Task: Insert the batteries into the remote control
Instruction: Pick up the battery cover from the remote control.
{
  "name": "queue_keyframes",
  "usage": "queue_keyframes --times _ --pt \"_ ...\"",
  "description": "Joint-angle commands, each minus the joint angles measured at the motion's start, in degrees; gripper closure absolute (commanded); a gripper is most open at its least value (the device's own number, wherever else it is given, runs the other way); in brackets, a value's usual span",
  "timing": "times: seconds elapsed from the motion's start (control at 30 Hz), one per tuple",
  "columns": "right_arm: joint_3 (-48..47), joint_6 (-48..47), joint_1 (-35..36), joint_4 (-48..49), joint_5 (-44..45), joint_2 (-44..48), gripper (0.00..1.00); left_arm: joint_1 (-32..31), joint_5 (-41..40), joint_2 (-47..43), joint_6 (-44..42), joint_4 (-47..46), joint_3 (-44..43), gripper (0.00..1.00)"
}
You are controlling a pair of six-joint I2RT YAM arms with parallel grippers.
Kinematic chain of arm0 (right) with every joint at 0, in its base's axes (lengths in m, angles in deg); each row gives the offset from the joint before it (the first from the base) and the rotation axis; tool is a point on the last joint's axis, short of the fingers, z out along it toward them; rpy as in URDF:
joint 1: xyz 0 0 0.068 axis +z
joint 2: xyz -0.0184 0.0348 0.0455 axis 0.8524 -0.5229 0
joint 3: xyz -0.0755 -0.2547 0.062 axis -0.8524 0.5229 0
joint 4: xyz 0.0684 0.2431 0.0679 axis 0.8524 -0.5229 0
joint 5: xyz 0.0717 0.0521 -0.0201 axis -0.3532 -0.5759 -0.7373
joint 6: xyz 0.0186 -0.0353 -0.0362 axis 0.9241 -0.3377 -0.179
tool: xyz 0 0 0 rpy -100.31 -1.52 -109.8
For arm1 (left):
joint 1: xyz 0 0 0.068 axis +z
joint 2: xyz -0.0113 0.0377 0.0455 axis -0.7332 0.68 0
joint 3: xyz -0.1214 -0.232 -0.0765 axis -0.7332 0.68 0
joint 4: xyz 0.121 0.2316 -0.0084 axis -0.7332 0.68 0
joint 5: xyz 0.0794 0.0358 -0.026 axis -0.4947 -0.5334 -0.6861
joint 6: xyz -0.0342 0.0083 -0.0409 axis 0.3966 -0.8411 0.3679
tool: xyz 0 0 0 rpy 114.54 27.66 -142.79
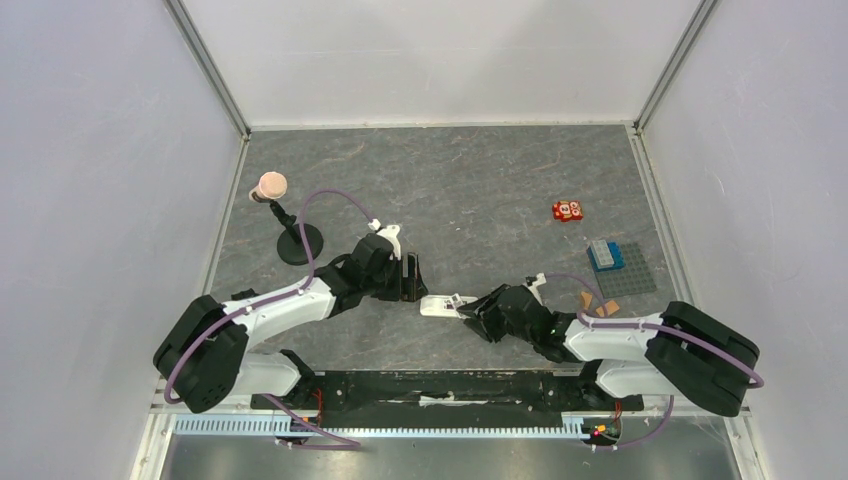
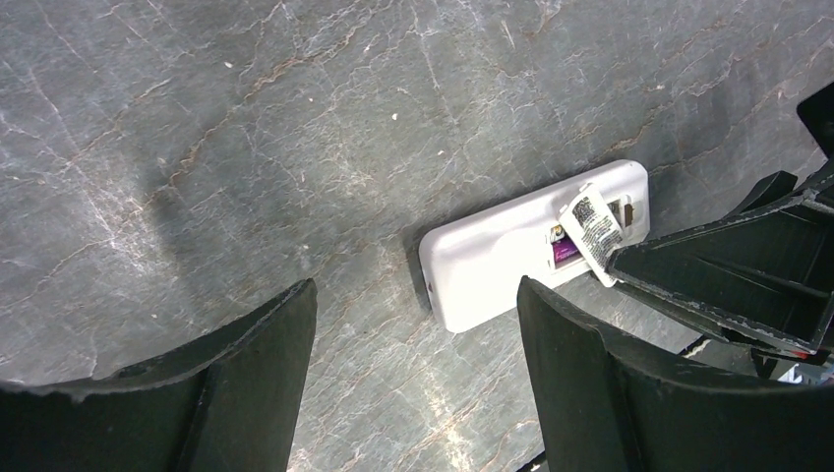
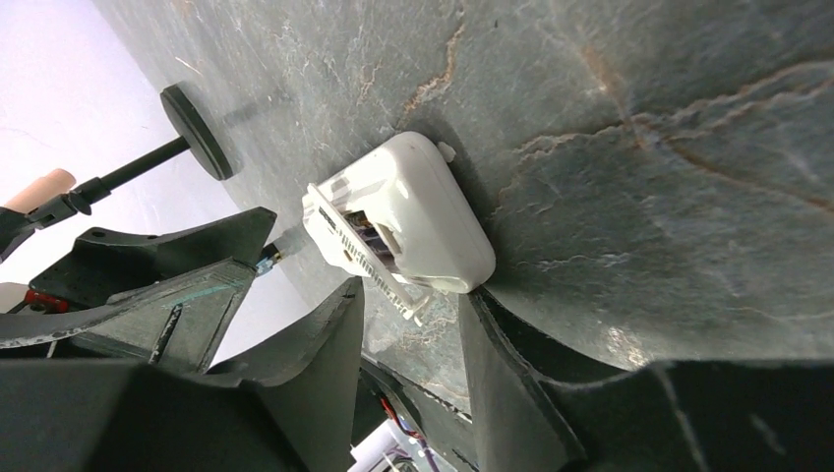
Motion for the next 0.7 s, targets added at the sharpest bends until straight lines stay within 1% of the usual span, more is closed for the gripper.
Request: queue_keyframes --times 0.0,0.2,0.53,0.67 --pt "0.37 0.23 0.25 3.39 2.55 -0.82 0.58 0.06 -1.65 -1.85 -0.38 -1.59 0.36 0.2" --pt "0.37 0.52 0.25 3.96 1.77 -1.57 0.65 0.08 -1.65 -2.08 -0.38 -1.43 0.62 0.2" --pt "1.08 0.63 0.24 3.67 1.35 -0.78 0.84 0.08 -2.01 -2.57 -0.28 -1.27 0.94 0.2" --pt "1.2 0.5 0.26 3.17 1.38 0.19 0.89 0.12 -2.18 -2.91 -0.31 -1.08 1.02 0.2"
